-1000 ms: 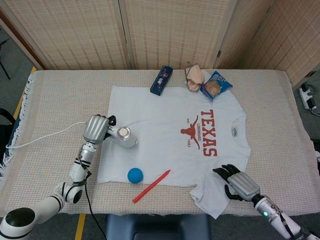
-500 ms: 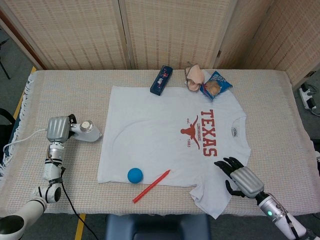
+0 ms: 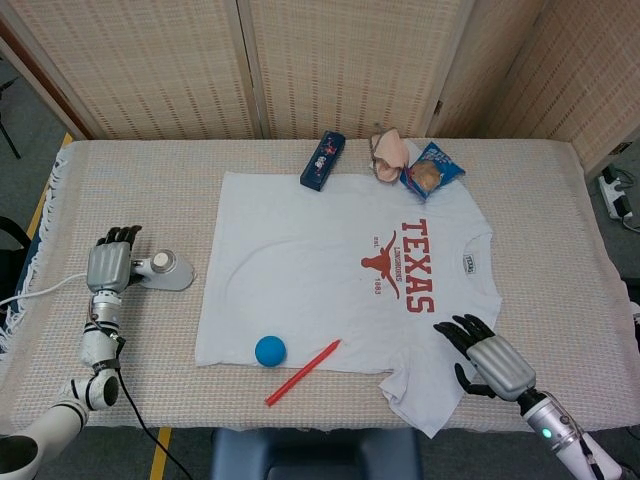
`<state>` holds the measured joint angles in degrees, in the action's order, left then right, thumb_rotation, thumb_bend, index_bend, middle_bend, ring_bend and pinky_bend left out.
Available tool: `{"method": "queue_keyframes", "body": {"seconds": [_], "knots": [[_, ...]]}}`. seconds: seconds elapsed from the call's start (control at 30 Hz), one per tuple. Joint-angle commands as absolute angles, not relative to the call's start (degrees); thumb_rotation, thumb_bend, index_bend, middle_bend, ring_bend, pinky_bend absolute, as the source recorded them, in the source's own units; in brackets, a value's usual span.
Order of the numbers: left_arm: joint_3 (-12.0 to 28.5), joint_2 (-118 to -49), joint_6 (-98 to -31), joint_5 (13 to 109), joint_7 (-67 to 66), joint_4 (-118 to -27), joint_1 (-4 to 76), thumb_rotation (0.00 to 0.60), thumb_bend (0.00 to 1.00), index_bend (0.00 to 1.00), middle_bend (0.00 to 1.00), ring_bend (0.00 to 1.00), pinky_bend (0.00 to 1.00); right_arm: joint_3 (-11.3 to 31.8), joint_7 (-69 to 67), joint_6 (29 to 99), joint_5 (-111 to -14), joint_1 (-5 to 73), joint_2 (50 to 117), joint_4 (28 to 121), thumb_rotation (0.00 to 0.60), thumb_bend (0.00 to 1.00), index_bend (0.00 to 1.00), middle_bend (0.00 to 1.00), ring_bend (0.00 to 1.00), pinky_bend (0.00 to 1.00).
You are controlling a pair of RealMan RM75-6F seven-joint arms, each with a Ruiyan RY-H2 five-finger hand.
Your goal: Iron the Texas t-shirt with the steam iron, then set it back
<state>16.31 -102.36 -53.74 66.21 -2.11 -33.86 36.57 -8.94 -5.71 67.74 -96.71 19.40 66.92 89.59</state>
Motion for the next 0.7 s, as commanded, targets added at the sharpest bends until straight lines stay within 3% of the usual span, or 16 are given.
{"method": "queue_keyframes", "body": {"seconds": [0.03, 0.4, 0.53, 0.63, 0.7], "knots": [[17.48, -99.03, -53.74, 63.91, -5.90, -39.63, 35.36, 0.600, 0.00, 0.00, 0.00, 0.00, 0.06, -8.89, -5.60, 67.95, -96.75, 19.23, 66.83, 89.72, 0.416, 0.68, 0.00, 0.09, 0.00, 0.00], [18.23, -89.17, -56.78, 60.08, -9.95, -57.81, 30.36, 0.600, 0.00, 0.00, 0.00, 0.00, 0.05, -8.09, -5.65, 68.97, -96.75, 18.86, 66.18, 90.17, 0.415, 0.68, 0.00, 0.09, 0.00, 0.00], [18.43, -85.32, -60.89, 60.85, -7.01, -64.92, 27.32, 0.600, 0.02, 0.01, 0.01, 0.00, 0.10, -7.62, -5.49, 70.00, -96.31, 18.36, 65.19, 90.79, 0.416, 0.65, 0.00, 0.09, 0.00, 0.00], [17.52, -82.42, -64.98, 63.77, -2.56, -69.29, 24.33, 0.600, 0.06, 0.10, 0.13, 0.07, 0.17, -6.72, -3.51, 71.72, -95.06, 17.35, 63.72, 91.80, 0.420, 0.57, 0.00, 0.09, 0.00, 0.01], [16.36, -80.54, -66.57, 65.65, -0.63, -71.42, 22.67, 0.600, 0.06, 0.18, 0.19, 0.12, 0.19, -6.19, -2.83, 72.74, -94.13, 16.69, 62.68, 92.87, 0.434, 0.41, 0.00, 0.11, 0.00, 0.02]]}}
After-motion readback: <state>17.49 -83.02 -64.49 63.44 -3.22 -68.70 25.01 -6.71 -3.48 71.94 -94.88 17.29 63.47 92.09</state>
